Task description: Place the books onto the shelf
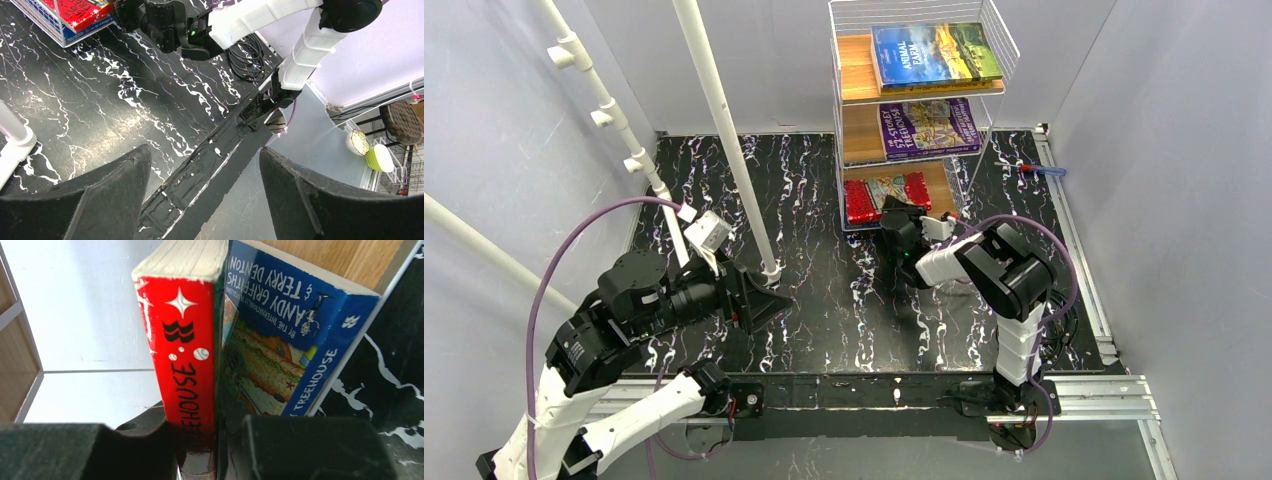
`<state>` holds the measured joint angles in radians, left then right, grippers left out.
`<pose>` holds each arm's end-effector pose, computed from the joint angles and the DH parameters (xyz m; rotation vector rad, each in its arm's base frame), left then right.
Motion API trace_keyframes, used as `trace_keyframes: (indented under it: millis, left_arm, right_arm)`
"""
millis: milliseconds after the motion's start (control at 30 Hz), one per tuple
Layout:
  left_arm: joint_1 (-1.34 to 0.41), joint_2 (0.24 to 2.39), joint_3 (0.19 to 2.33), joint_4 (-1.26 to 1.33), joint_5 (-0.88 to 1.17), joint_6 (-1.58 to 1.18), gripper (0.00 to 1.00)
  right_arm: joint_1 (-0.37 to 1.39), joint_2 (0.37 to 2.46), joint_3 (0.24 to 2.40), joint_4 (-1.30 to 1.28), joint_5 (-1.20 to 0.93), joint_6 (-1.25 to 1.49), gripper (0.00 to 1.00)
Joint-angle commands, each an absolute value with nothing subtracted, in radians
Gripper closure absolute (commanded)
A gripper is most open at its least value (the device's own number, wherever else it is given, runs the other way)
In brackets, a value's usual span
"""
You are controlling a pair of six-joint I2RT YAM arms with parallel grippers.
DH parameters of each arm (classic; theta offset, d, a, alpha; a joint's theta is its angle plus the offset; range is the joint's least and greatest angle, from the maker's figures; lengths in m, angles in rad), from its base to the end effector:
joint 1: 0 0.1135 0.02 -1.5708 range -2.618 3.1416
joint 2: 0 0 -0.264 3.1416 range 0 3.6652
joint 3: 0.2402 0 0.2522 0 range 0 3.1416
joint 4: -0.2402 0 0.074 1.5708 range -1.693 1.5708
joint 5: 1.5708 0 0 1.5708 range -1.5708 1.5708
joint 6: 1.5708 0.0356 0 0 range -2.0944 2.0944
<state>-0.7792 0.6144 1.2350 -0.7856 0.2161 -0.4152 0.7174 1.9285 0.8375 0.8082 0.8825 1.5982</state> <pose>0.0487 -0.0588 0.4391 0.5011 1.7852 -1.0453 0.2980 0.2235 0.1442 1.2892 1.3002 0.8596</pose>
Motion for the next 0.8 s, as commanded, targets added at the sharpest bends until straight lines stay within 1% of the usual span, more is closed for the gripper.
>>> trace_keyframes:
  millis: [0,67,133,167,200,267,300,467,567,667,767]
  left_arm:
    - [-0.782,0.617,1.250,-0.799,0.206,-0.402,0.23]
    - [-0.781,0.618,1.253,-0.799,0.208,-0.400,0.23]
    - [-0.782,0.621,1.256,-0.799,0.209,-0.401,0.23]
    - [-0.781,0.620,1.256,-0.799,0.209,-0.401,0.23]
    - [-0.781,0.620,1.256,-0.799,0.209,-0.400,0.23]
    - [-0.781,0.620,1.256,-0.799,0.212,-0.401,0.23]
    - [-0.782,0.619,1.253,-0.798,0.212,-0.401,0.23]
    - [-0.782,0.619,1.249,-0.795,0.216,-0.405,0.23]
    - [-0.781,0.617,1.247,-0.793,0.217,-0.405,0.23]
    - [-0.782,0.617,1.234,-0.791,0.217,-0.406,0.23]
    - [-0.782,0.617,1.229,-0.788,0.224,-0.412,0.23]
  right_arm:
    - [0.708,1.941,0.912,0.847,0.905,1.641,0.99]
    - [0.707,1.940,0.917,0.823,0.882,1.669,0.97]
    - [0.707,1.928,0.920,0.797,0.870,1.674,0.68]
    - [0.706,1.917,0.927,0.759,0.863,1.673,0.56]
    - [0.706,1.905,0.935,0.728,0.858,1.673,0.47]
    - [0.707,1.883,0.947,0.677,0.845,1.669,0.36]
    - [0.707,1.867,0.952,0.642,0.837,1.677,0.32]
    - [0.707,1.828,0.961,0.546,0.788,1.691,0.18]
    - [0.705,1.810,0.953,0.500,0.740,1.723,0.07]
    - [0.704,1.800,0.926,0.509,0.705,1.763,0.04]
    - [0.704,1.795,0.922,0.504,0.683,1.766,0.04]
